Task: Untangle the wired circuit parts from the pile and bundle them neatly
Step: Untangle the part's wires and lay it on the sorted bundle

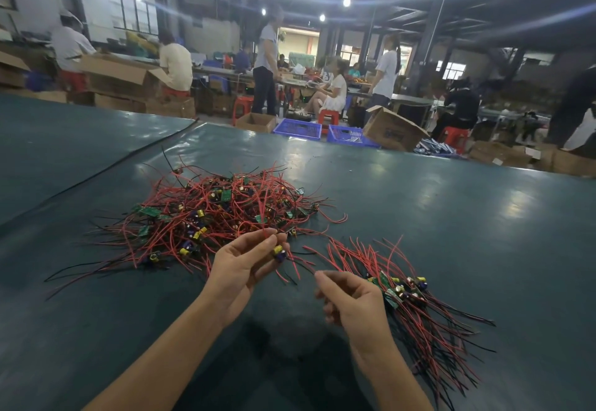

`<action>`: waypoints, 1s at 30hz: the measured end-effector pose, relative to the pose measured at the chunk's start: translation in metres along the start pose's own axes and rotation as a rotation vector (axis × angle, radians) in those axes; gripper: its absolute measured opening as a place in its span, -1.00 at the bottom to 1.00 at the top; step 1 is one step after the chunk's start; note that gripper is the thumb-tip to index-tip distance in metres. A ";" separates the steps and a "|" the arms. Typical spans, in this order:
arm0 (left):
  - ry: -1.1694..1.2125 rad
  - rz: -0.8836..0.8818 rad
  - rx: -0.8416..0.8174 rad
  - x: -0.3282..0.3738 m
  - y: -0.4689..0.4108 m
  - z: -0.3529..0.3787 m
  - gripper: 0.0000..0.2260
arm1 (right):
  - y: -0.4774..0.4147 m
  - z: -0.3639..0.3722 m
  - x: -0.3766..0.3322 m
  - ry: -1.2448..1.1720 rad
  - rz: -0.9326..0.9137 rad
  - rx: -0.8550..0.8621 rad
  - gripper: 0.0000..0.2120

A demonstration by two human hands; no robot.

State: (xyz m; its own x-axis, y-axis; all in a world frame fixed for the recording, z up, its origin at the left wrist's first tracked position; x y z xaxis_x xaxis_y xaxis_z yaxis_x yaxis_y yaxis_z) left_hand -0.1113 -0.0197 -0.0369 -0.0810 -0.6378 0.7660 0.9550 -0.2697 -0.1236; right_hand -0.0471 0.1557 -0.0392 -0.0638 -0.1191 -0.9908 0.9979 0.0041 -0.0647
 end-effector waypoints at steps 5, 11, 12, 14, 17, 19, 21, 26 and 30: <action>-0.003 0.055 0.086 0.007 0.003 -0.003 -0.78 | -0.001 -0.006 -0.003 -0.532 0.016 -0.032 -0.80; 0.015 0.069 0.176 0.003 0.005 -0.002 -0.94 | -0.002 -0.010 0.001 -0.558 -0.005 0.093 -0.39; 0.001 0.085 0.213 0.003 0.007 -0.004 -0.97 | -0.003 -0.009 0.004 -0.523 0.019 0.110 -0.31; -0.026 0.130 0.290 0.006 0.010 -0.010 -0.96 | -0.002 -0.002 0.010 -0.445 0.093 0.081 -0.20; -0.034 0.162 0.290 0.007 0.011 -0.008 -0.96 | 0.000 0.018 0.017 -0.276 0.188 -0.057 -0.29; -0.033 0.124 0.218 0.001 0.011 0.002 -0.99 | 0.001 0.027 0.018 -0.202 0.189 -0.097 -0.45; -0.054 0.067 0.128 -0.008 0.010 0.012 -0.93 | 0.001 0.028 0.017 -0.156 0.158 -0.060 -0.56; -0.180 0.020 -0.098 -0.018 0.013 0.034 -0.95 | 0.001 0.006 0.010 -0.142 0.039 0.134 -0.71; -0.215 -0.067 -0.130 -0.024 0.016 0.036 -0.79 | 0.000 0.007 0.005 -0.115 -0.037 0.091 -0.71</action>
State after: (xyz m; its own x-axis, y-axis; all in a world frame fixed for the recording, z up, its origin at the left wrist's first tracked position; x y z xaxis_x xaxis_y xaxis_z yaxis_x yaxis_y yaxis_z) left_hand -0.0837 0.0177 -0.0344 -0.0671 -0.4506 0.8902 0.9037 -0.4055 -0.1371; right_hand -0.0471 0.1485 -0.0435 -0.1037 -0.2305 -0.9675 0.9922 -0.0915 -0.0846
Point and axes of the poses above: each hand's wrist, its own y-axis away from the middle knuckle, its own z-axis out of the palm, x = y × z, the point moved 7 cm from there along -y, towards the middle knuckle, and after that the axes turned 11 degrees about -x, right-handed, at the moved point
